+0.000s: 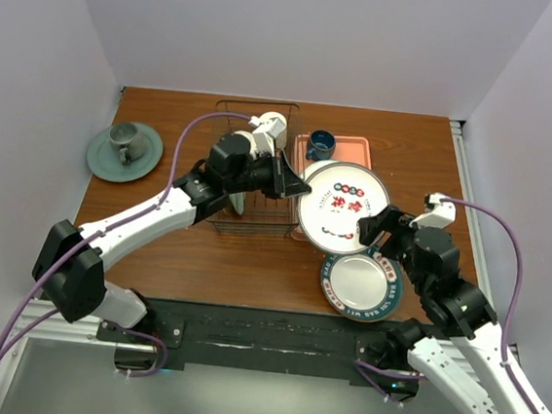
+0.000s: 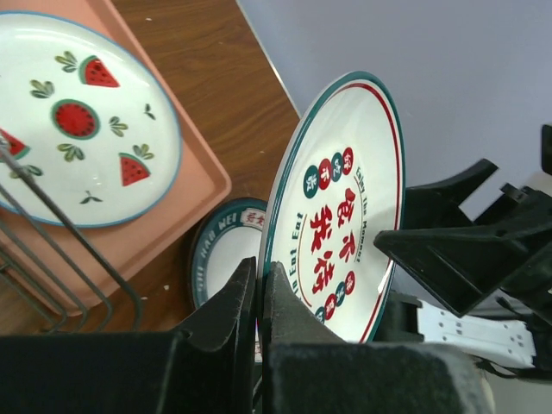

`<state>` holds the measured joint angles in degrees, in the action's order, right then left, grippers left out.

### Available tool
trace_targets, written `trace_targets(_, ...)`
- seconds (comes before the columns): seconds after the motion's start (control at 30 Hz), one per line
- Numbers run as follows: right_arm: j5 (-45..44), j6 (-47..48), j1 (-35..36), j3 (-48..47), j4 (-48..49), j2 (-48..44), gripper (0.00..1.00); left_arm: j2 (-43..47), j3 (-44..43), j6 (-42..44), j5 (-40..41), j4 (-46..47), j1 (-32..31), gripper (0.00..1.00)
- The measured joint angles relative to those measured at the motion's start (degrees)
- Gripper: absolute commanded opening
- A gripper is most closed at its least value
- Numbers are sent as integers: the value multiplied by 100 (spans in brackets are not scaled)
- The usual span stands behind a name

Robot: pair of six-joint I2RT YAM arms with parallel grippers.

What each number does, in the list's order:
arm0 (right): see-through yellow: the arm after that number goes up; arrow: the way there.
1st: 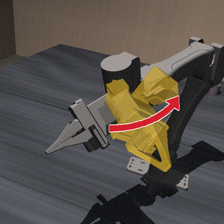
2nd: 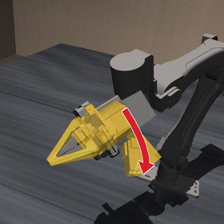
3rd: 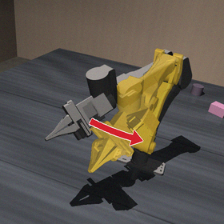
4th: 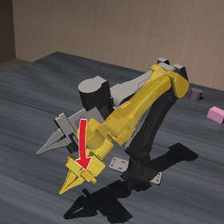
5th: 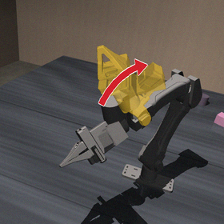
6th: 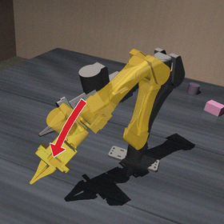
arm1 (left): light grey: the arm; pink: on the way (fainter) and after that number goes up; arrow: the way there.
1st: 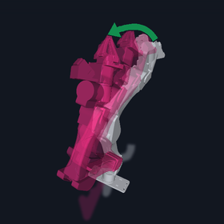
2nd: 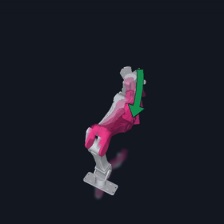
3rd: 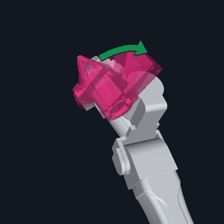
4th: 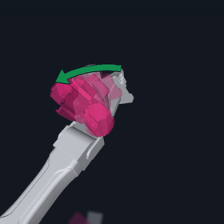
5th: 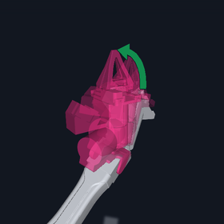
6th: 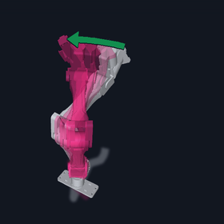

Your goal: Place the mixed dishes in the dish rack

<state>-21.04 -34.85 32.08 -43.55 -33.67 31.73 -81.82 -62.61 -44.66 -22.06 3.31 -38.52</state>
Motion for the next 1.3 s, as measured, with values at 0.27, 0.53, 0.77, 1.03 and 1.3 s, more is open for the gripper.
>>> trace_targets(0.27, 374, -28, 0, 140, 533, -503, 61, 87, 461, -699, -778, 1034, 22, 0)
trace_targets(0.53, 402, -177, 0, 219, 811, -1261, 0, 87, 605, -1034, -1126, 1606, 24, 0)
trace_targets(0.77, 411, -424, -39, -20, 929, -894, 0, 72, 616, -977, -1226, 1777, 114, 29)
trace_targets(1.03, 621, -396, -63, -142, 914, -769, 0, 72, 684, -1036, -1565, 2151, 111, 48)
trace_targets(1.3, 1152, -463, -33, -326, 920, -485, 0, 20, 726, -870, -1805, 2343, 72, 38)
